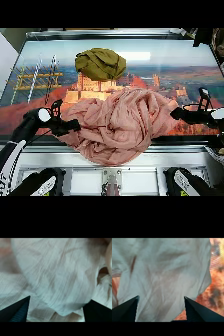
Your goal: Fold the clothes and pants, and hang the long-sleeved shirts on hangers.
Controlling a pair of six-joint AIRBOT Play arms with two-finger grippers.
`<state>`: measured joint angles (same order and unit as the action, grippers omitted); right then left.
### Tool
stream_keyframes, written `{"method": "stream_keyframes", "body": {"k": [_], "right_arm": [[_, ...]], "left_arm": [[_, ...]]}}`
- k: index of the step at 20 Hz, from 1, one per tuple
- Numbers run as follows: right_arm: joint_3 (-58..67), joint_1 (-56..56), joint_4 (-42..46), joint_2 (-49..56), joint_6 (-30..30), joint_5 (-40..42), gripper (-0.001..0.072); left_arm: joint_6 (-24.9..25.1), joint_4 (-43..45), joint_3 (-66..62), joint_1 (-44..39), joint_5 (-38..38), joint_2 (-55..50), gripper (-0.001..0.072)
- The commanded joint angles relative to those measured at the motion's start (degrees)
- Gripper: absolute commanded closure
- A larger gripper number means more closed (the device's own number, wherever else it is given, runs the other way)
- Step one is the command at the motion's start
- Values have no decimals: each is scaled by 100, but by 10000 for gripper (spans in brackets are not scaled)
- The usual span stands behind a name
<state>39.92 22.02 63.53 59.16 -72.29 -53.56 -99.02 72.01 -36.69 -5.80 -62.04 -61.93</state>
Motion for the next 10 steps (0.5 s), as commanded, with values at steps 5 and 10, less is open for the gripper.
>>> {"method": "stream_keyframes", "body": {"k": [5, 10], "right_arm": [[-4, -402, -428, 1207, -400, -120, 102], [2, -1137, -481, 1408, -173, 262, 346]], "left_arm": [[2, -157, 264, -7, 739, 24, 393], [20, -151, 85, -4, 1001, -48, 699]]}}
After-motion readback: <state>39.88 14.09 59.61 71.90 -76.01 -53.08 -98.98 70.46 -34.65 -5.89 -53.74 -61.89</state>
